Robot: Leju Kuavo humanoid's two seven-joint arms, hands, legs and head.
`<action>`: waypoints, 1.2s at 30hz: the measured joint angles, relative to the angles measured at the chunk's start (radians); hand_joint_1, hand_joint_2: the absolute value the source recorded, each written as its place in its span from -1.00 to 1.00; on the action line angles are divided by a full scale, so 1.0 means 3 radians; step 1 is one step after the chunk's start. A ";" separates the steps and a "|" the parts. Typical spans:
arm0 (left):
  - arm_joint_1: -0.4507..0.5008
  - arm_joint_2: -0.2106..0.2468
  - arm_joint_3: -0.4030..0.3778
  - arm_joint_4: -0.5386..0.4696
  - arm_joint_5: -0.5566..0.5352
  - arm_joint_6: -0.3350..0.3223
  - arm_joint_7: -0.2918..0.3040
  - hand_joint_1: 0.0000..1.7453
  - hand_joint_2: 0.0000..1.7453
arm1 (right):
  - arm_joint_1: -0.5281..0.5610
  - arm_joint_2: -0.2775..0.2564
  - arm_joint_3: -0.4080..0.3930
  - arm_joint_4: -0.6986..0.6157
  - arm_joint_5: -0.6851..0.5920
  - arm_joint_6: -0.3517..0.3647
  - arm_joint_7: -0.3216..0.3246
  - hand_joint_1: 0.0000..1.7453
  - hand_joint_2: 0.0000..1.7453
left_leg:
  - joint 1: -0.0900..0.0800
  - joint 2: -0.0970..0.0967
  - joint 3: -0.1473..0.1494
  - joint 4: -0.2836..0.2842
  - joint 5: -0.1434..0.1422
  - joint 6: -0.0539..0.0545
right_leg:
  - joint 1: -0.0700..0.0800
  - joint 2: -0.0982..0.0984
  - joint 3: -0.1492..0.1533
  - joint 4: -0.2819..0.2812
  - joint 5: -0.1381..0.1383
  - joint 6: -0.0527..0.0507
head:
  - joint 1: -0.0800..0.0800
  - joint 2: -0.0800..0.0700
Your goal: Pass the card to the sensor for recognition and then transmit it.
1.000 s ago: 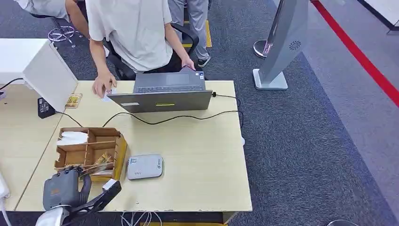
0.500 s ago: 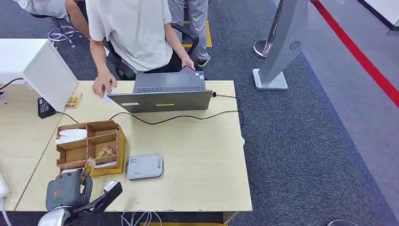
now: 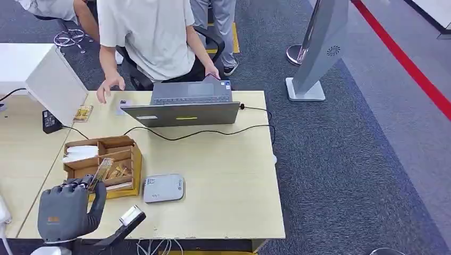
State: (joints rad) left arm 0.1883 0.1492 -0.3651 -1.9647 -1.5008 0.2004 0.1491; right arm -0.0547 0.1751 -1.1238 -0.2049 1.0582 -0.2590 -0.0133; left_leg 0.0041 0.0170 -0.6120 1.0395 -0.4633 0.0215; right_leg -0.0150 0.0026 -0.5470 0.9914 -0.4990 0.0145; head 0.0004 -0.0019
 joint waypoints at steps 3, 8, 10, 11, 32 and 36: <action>-0.0046 0.0091 -0.0155 -0.0288 -0.0025 0.0205 -0.0019 1.00 1.00 | 0.0002 0.0000 -0.0008 0.0000 0.0028 -0.0006 -0.0006 -1.00 1.00 | 0.0000 -0.0001 0.0000 0.0000 0.0000 0.0000 | 0.0000 -0.0003 -0.0006 0.0000 -0.0001 0.0000 | 0.0001 0.0000; -0.0498 0.0102 -0.0178 -0.0357 0.0147 -0.0120 0.0159 1.00 1.00 | -0.0001 0.0000 0.0000 0.0000 0.0179 0.0027 -0.0031 -1.00 1.00 | 0.0000 -0.0009 0.0001 0.0000 0.0007 -0.0001 | 0.0001 -0.0012 -0.0005 0.0001 0.0002 0.0001 | 0.0000 0.0000; -0.0859 0.0081 -0.0136 -0.0190 0.0169 -0.0306 0.0234 1.00 1.00 | -0.0010 0.0000 0.0025 0.0000 0.0281 0.0046 -0.0051 -1.00 1.00 | 0.0000 -0.0017 0.0000 0.0000 0.0015 0.0000 | 0.0001 -0.0018 -0.0002 0.0002 0.0007 0.0001 | 0.0004 0.0000; -0.1045 0.0067 -0.0092 -0.0061 0.0160 -0.0357 0.0261 1.00 1.00 | -0.0016 0.0000 0.0046 0.0000 0.0319 0.0064 -0.0064 -1.00 1.00 | 0.0000 -0.0018 0.0001 0.0000 0.0016 0.0000 | 0.0001 -0.0019 -0.0001 0.0003 0.0008 0.0001 | 0.0004 0.0000; -0.2709 -0.0037 0.0565 0.2531 -0.0104 -0.0330 0.0364 1.00 1.00 | -0.0049 0.0000 0.0258 0.0006 0.0498 0.0130 -0.0114 -1.00 1.00 | 0.0001 -0.0008 -0.0005 0.0001 0.0028 -0.0001 | -0.0001 -0.0007 -0.0005 0.0005 0.0025 0.0002 | -0.0003 0.0000; -0.2744 -0.0047 0.0583 0.2614 -0.0105 -0.0330 0.0365 1.00 1.00 | -0.0049 0.0000 0.0258 0.0006 0.0498 0.0130 -0.0115 -1.00 1.00 | 0.0000 -0.0007 -0.0005 0.0001 0.0028 -0.0001 | -0.0001 -0.0006 -0.0005 0.0005 0.0025 0.0002 | -0.0003 0.0000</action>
State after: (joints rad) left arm -0.6349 0.1350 -0.1903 -1.1807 -1.5324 0.1015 0.2586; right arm -0.0695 0.1751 -1.0464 -0.2029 1.2078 -0.2201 -0.0477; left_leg 0.0042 0.0149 -0.6134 1.0397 -0.4549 0.0213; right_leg -0.0154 0.0007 -0.5486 0.9930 -0.4914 0.0151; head -0.0004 -0.0019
